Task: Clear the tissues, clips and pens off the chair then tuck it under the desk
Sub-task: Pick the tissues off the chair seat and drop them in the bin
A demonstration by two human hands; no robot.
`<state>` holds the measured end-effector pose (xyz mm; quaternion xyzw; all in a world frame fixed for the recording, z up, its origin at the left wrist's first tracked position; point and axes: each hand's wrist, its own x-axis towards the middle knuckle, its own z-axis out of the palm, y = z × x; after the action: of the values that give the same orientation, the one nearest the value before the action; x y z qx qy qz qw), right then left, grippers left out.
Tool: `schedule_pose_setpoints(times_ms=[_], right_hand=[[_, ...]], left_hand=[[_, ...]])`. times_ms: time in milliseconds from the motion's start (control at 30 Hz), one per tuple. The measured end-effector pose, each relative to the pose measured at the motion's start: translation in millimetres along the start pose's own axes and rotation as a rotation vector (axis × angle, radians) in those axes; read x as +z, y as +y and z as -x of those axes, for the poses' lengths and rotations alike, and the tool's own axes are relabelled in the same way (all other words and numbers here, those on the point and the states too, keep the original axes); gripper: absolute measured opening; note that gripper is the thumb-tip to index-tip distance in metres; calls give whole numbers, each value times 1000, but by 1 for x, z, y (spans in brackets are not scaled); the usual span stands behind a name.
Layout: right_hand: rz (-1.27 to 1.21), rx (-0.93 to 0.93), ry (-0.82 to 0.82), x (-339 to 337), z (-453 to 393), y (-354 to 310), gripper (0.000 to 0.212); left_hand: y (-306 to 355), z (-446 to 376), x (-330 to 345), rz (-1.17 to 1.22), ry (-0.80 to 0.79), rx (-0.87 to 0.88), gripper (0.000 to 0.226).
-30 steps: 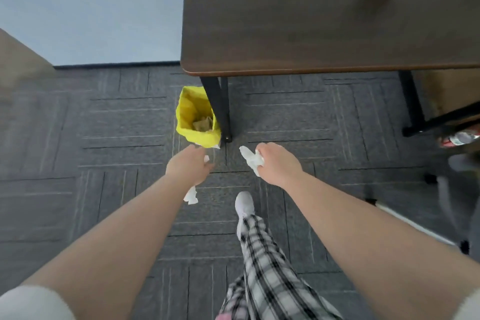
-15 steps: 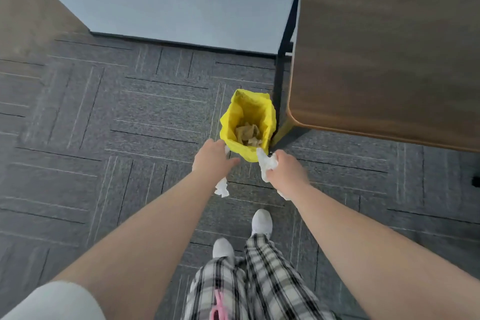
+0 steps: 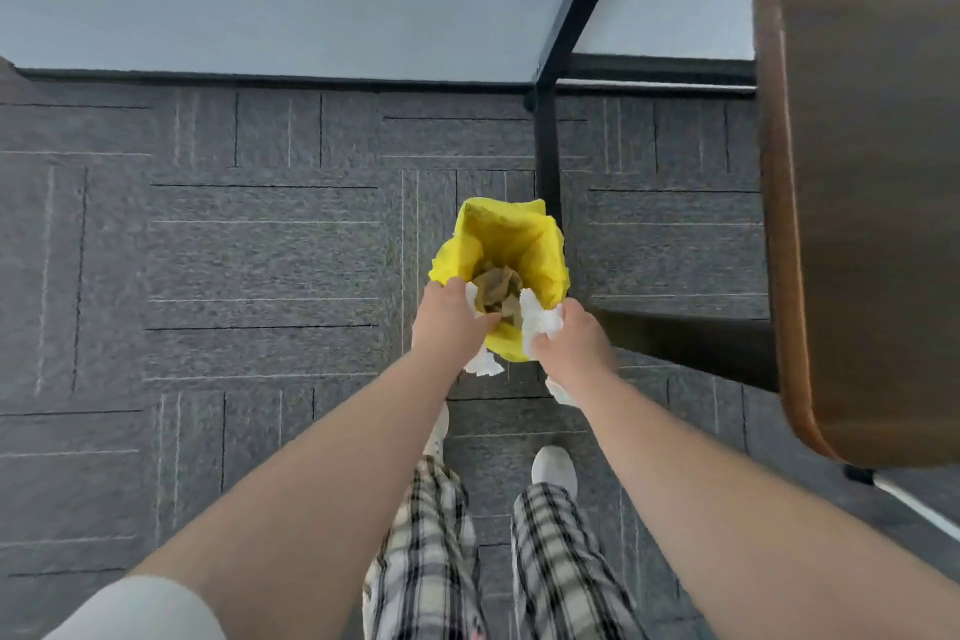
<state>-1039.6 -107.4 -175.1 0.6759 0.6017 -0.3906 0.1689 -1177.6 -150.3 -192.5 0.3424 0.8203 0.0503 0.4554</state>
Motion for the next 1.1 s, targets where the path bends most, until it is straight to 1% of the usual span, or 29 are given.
schedule_pose_setpoints(times_ms=[200,333,433,533,600,700,833,933,1100], right_hand=[[-123,68,23,23,-52,-15,34],[-195,110,81,32,-75,-12,42],[-245,123,96,36,-88,-11,45],[-260,102,89,39,-95,-11,55],[-271,71,62,42,-95,-12,61],[-236,24,31,43,-90,-12,67],[-189,-2,2,37,-73,-15,64],[-96,-40,-21,27,-56,-20,63],[14,-112,-49,2,-15,-37,58]], left_hand=[[11,-55,12,-18,-21,116,39],[17,-79,27,19,-30,157,40],[15,-90,36,26,-49,192,48],[9,-98,42,12,-93,247,70],[5,-100,43,-10,-122,270,78],[1,-97,37,-87,-147,242,81],[-1,-87,19,-227,-197,206,83],[2,-74,-5,-315,-234,200,80],[12,-48,-53,-463,-211,220,72]])
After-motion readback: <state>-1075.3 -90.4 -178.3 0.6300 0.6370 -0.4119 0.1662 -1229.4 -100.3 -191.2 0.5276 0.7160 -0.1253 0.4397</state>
